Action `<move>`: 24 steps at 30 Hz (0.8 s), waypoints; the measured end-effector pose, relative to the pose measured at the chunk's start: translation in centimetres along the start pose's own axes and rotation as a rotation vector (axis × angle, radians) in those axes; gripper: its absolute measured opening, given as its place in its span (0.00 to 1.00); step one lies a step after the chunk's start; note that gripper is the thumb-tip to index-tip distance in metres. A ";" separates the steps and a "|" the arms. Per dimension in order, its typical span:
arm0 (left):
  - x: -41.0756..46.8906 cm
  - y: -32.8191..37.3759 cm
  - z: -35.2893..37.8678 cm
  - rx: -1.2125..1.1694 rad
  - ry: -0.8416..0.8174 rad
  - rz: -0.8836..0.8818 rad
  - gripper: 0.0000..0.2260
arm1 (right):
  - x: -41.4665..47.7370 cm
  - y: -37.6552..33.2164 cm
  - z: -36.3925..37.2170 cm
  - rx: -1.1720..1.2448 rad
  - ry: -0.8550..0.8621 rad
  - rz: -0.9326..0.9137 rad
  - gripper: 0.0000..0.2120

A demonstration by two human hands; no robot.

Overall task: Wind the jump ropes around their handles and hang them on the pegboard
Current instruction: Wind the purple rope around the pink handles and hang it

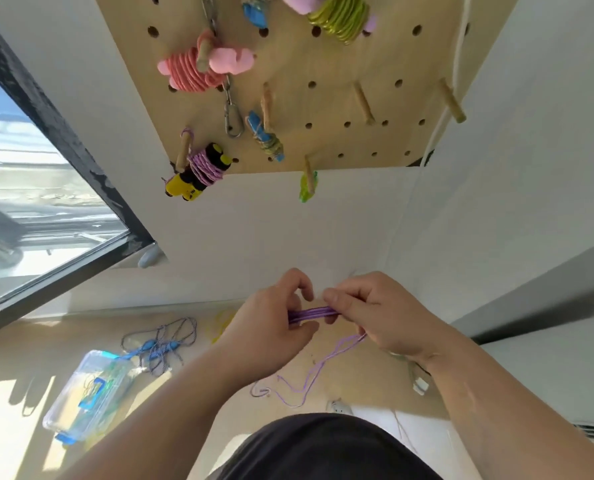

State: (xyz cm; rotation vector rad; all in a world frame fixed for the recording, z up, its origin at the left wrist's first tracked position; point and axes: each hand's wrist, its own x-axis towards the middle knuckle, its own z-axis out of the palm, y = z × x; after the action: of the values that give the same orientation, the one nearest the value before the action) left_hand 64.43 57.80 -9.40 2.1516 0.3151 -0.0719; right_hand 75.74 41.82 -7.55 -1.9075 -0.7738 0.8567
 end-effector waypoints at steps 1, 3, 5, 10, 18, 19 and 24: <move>0.7 0.3 0.8 0.014 0.024 -0.027 0.13 | 0.0 0.5 -1.3 -0.001 -0.011 -0.018 0.20; 2.2 0.6 2.3 0.067 0.057 -0.072 0.10 | -0.1 1.6 -3.6 -0.016 -0.003 -0.039 0.14; 3.5 1.2 3.7 0.164 0.104 -0.071 0.07 | -0.3 2.8 -5.5 -0.015 0.031 -0.058 0.11; 5.9 2.6 7.4 0.155 0.143 -0.032 0.10 | -1.2 4.9 -9.3 0.156 0.117 -0.056 0.12; 7.6 5.6 10.7 -0.031 0.255 -0.223 0.08 | -2.7 5.5 -12.7 0.434 0.114 -0.126 0.15; 7.6 6.0 10.9 -0.065 0.253 -0.235 0.10 | -2.9 5.5 -12.8 0.462 0.123 -0.146 0.16; 7.9 6.3 10.9 -0.033 0.193 -0.176 0.18 | -3.7 6.1 -13.3 0.532 0.187 -0.224 0.14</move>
State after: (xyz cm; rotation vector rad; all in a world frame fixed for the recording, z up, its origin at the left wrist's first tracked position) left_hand 74.33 47.03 -11.90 2.0976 0.6129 0.0406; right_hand 85.43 30.26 -7.11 -1.3765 -0.5616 0.6528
